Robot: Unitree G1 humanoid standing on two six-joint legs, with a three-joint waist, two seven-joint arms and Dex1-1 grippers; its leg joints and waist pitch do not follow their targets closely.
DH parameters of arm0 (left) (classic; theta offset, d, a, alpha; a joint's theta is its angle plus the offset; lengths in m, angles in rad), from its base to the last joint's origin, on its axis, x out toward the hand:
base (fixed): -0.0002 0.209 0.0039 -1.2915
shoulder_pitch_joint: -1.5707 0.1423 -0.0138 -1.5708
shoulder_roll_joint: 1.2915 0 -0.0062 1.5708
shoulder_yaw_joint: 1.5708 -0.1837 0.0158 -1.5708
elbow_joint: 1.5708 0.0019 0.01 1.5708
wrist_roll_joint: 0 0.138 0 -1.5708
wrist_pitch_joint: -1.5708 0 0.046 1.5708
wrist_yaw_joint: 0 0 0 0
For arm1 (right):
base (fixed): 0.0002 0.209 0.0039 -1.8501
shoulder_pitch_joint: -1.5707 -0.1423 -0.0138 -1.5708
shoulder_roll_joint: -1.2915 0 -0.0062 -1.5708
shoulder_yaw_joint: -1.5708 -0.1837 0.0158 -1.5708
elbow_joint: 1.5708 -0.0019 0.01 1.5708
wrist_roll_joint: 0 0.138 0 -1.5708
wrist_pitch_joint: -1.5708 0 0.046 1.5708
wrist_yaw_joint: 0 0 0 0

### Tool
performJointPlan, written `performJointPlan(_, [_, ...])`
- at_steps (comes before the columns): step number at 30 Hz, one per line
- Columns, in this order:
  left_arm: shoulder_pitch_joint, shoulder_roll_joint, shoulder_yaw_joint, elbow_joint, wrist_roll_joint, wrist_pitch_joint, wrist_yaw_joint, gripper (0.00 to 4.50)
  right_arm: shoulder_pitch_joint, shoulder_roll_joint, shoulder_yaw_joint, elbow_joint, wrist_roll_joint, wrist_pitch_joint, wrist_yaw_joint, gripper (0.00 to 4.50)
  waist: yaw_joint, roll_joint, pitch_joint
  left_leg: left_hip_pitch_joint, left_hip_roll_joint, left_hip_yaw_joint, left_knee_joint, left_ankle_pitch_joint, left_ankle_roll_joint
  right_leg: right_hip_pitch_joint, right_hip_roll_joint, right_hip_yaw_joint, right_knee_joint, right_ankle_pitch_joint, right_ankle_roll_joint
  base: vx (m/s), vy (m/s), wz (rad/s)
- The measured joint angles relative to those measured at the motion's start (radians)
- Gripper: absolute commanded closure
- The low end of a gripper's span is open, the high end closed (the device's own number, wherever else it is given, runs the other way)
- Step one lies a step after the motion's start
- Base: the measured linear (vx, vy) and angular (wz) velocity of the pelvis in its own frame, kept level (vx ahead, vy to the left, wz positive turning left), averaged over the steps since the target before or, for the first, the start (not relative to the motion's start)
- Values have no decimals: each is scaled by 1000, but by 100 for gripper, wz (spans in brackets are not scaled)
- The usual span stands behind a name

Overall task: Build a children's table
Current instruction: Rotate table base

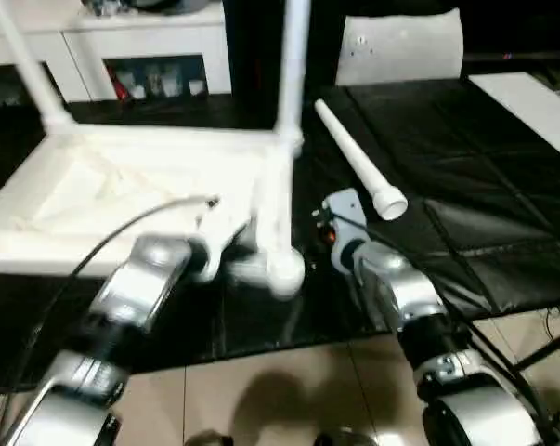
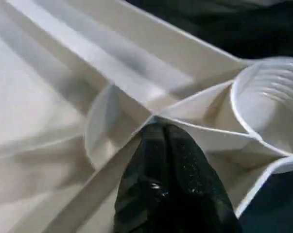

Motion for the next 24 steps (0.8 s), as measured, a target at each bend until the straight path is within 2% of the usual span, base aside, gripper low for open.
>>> performJointPlan(2, [-15,-12,25,30,1,-50,43,442,-2,-1,-3,-9,1,-12,-13,0,1,0,0,0,0,0,0,0,0,0,0,-1,0,0,0,0,0,0])
performJointPlan(5, [-10,-49,85,25,-34,-130,57,442,27,-13,-47,-67,19,-15,-37,0,9,0,0,-2,0,-1,0,-1,1,0,0,-2,-2,0,0,0,0,0])
performJointPlan(6, [4,-65,113,3,-58,-144,57,416,39,-21,-53,-95,24,-18,-41,0,12,0,0,-2,0,0,0,-1,2,0,-1,-1,-2,0,0,0,0,0])
performJointPlan(7, [17,-74,127,-16,-77,-152,56,416,46,-29,-60,-113,24,-22,-42,0,17,0,0,-2,0,0,0,-1,2,0,-1,-1,-2,0,0,0,0,0])
performJointPlan(11, [123,-114,201,-149,-160,-160,96,396,129,-61,-84,-285,31,-19,-46,0,23,0,0,-2,0,0,0,-2,2,0,-1,-1,-2,-1,1,0,0,0])
performJointPlan(13, [203,-148,236,-254,-180,-146,155,372,201,-56,-92,-404,47,-9,-50,0,23,0,0,-1,0,0,0,-2,3,0,-1,-1,-2,-2,3,0,0,0])
performJointPlan(15, [285,-191,267,-376,-183,-121,229,361,270,-41,-96,-536,47,29,-75,0,20,0,0,-2,0,0,-1,-2,2,-1,0,-1,-2,-2,4,0,0,0])
performJointPlan(16, [333,-215,281,-444,-182,-109,267,361,310,-36,-95,-611,46,69,-91,0,19,0,0,-1,0,0,-1,-2,2,0,0,-1,-3,-5,8,0,0,0])
performJointPlan(17, [380,-230,293,-509,-180,-100,301,340,346,-34,-93,-681,50,123,-99,0,18,-1,1,-1,0,0,-2,-2,2,0,0,-1,-3,-7,11,0,0,0])
performJointPlan(21, [423,-235,313,-624,-153,-75,363,321,424,-38,-67,-791,51,148,-99,0,15,-2,1,1,0,0,-2,-2,2,0,0,-1,-3,-8,13,0,0,0])
performJointPlan(22, [428,-246,320,-650,-152,-60,381,291,451,-39,-52,-814,51,142,-96,0,13,-2,1,1,0,0,-2,-2,2,1,0,-1,-4,-9,15,0,0,0])
performJointPlan(24, [432,-251,325,-663,-149,-50,401,284,471,-38,-30,-820,51,136,-93,0,0,0,1,2,3,-6,-2,-2,2,7,5,-4,-13,-8,15,0,0,0])
